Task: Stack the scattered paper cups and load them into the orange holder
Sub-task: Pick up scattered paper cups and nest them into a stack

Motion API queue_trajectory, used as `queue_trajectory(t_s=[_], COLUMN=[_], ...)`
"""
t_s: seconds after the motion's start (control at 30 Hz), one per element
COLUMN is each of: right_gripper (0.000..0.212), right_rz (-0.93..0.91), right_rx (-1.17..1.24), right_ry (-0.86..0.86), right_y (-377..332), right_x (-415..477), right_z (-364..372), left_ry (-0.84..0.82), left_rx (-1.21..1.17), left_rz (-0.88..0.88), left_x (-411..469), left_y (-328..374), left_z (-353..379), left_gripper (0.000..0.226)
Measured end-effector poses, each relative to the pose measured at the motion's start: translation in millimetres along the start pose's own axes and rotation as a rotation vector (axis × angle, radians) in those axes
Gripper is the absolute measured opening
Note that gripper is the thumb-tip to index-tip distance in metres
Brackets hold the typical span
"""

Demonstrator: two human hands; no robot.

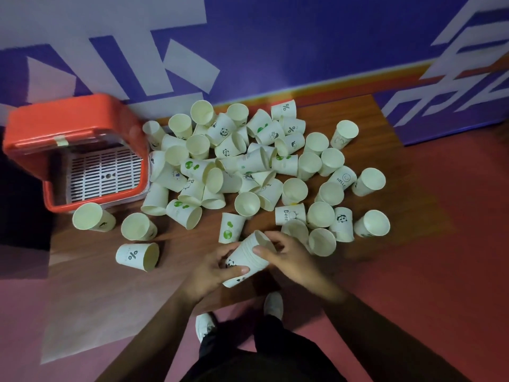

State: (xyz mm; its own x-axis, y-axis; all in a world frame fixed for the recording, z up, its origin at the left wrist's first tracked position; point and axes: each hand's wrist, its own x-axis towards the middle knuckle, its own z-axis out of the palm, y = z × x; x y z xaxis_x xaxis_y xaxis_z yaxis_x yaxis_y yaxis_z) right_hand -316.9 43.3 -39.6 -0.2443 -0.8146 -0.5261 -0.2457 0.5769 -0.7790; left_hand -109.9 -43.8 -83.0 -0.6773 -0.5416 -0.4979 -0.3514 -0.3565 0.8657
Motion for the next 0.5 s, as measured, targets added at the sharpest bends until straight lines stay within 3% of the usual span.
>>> queue_trajectory(t_s=[0.1,0.2,0.27,0.4,0.5], right_gripper=[0.068,0.048,0.056,0.082,0.074], right_rz=[0.014,0.012,0.018,0.135,0.14], right_rx=[0.003,-0.083,-0.285,-0.561,-0.736], right_ry=[0.055,0.386,0.562,0.483,0.424], right_y=[13,34,54,85,92], right_x=[-4,-4,0,14,19], right_z=[-9,-34,-54,-74,-67], left_ry=[0.013,0.013,0.004,0.009,0.011], left_rx=[-0.012,-0.029,-0.018,-0.01,0.022], left_rz=[-0.011,-0.03,-0.035,-0.056,-0.07], left_x=[0,2,4,7,9], left_y=[-1,-4,-6,-8,-11], left_z=[6,11,14,19,20], left_gripper=[0.066,0.07,0.07,0.074,0.076])
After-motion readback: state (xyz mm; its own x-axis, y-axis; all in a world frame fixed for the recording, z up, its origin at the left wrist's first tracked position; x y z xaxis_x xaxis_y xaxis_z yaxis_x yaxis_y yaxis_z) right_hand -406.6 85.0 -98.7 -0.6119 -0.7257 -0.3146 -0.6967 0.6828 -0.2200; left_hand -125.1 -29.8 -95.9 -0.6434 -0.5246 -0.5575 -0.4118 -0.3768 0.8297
